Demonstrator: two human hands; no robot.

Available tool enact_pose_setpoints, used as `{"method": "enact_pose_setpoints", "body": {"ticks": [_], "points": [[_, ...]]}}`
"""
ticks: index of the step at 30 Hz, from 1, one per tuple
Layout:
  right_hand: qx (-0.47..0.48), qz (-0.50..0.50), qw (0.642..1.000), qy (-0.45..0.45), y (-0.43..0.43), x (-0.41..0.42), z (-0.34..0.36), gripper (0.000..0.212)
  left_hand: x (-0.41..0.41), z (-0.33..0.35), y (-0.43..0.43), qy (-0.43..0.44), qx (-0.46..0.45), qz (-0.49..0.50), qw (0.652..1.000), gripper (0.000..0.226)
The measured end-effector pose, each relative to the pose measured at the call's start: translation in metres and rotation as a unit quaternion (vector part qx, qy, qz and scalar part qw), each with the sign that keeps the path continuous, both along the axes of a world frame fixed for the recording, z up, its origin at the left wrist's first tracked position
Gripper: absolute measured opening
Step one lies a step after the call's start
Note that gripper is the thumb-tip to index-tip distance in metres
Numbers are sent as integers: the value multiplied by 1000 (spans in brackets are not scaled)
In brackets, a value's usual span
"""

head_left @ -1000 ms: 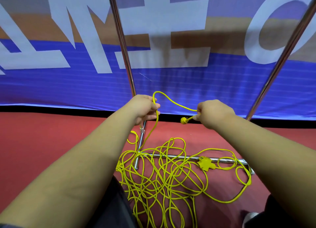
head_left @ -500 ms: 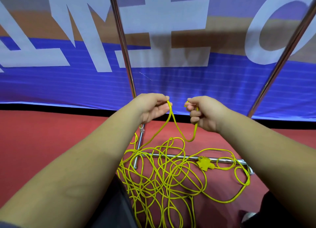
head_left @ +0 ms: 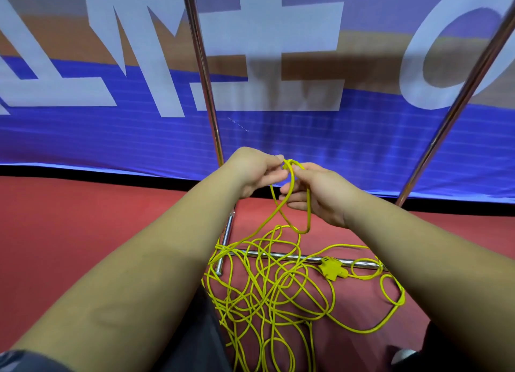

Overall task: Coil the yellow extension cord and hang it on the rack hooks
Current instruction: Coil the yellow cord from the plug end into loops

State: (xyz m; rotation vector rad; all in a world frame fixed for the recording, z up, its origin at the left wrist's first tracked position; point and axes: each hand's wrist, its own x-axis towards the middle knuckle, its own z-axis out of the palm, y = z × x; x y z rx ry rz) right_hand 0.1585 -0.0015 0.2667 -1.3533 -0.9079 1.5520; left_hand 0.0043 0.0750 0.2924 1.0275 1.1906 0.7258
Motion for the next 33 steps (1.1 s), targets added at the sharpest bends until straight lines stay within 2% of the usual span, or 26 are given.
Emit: {"method": "enact_pose_setpoints", "body": {"ticks": [2, 3, 5, 8, 12, 15, 20, 22, 24, 27, 29, 33], "points": [[13, -22, 1000, 4, 0, 0, -1, 26, -4, 2, 1, 158, 108, -39, 981, 19], [23, -35, 999, 6, 1, 0, -1, 26, -7, 0, 3, 206, 137, -56, 967, 21], [36, -57, 997, 21, 1, 3, 1, 24, -13, -7, 6, 282, 149, -108, 942, 23], [35, -84, 996, 17, 1, 11, 12, 25, -23, -24, 6, 398, 121, -282, 865, 18], [23, -139, 984, 111, 4, 23, 26, 23, -24, -43, -9, 398, 21, -490, 775, 45], [12, -168, 972, 163, 9, 35, 29, 20, -12, -58, -24, 361, -8, -581, 730, 54], [25, -197, 967, 162, 12, 46, 32, 20, 5, -78, -44, 319, 14, -605, 729, 55], [29, -191, 968, 159, 11, 49, 34, 18, 11, -82, -48, 360, 53, -583, 726, 46], [28, -175, 970, 168, 8, 53, 38, 18, 16, -83, -48, 429, 125, -512, 733, 35], [25, -142, 971, 190, 2, 55, 45, 17, 13, -84, -43, 496, 209, -417, 732, 45], [24, -123, 970, 210, -2, 57, 49, 19, 6, -90, -39, 472, 182, -444, 740, 52], [37, -84, 961, 262, -9, 61, 59, 23, -12, -115, -37, 433, 67, -587, 681, 60]]}}
